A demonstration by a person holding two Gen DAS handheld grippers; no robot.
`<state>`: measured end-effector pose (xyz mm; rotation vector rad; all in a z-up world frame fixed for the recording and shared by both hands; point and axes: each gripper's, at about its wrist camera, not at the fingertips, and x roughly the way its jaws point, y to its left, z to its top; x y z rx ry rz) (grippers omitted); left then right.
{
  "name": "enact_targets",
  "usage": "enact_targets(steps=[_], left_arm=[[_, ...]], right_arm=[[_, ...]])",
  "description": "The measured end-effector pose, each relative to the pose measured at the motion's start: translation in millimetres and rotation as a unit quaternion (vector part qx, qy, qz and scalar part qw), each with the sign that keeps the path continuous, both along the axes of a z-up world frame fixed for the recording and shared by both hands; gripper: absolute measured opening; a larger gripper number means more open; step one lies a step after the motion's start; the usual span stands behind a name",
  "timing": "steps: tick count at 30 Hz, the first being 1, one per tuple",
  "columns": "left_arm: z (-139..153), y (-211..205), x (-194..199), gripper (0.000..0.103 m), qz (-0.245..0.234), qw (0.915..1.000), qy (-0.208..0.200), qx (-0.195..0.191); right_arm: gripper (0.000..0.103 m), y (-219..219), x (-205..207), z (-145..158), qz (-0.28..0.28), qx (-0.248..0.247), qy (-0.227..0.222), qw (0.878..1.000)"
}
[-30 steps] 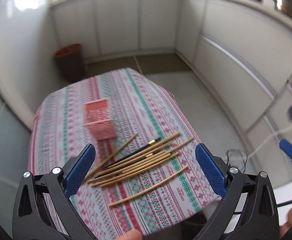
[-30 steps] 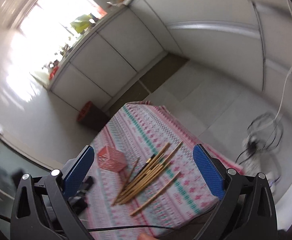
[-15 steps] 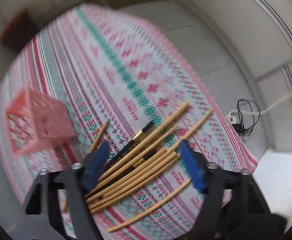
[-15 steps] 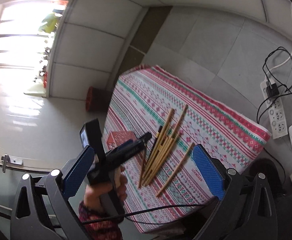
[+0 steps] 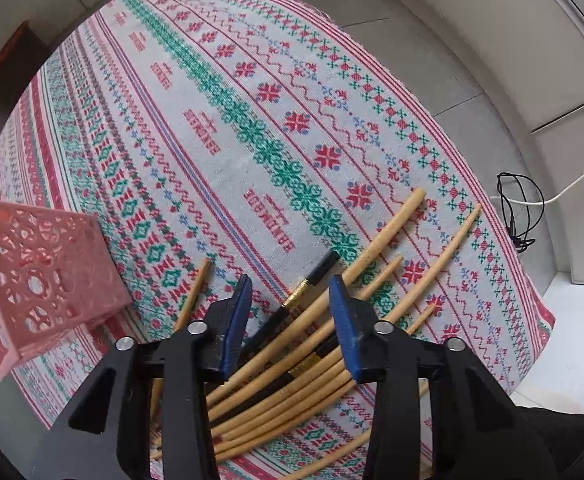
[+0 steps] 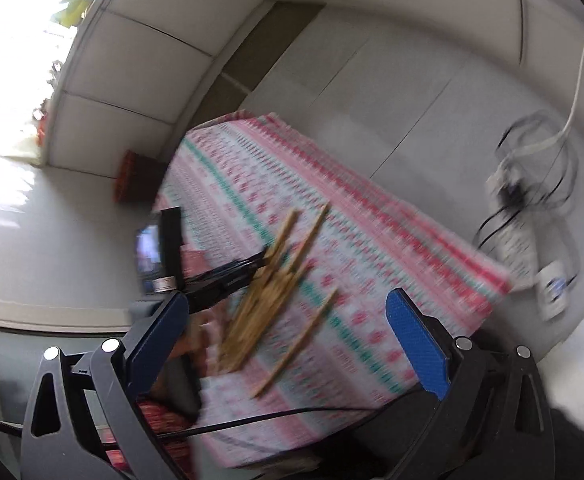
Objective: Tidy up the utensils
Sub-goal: 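Grasp the black paintbrush from the chopstick pile with the left tool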
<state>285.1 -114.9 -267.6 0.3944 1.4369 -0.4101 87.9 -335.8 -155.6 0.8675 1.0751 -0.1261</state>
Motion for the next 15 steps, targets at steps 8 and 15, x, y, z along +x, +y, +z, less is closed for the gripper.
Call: enact_targets(steps=[8,15], left_arm=[[-10.9,15.3,-5.9,0.031,-0.023,0.9996,0.004,0.018],[-11.6,13.2,-17.2,0.017,-0.032,0.9994,-0.012,0.006]], right_arm=[[0.096,26.1,4.3,18.2,0.027,-0.187,-0.019,0.982],[0.096,34.2,4.5,22.6,0.036,-0.226,-0.04,0.973]])
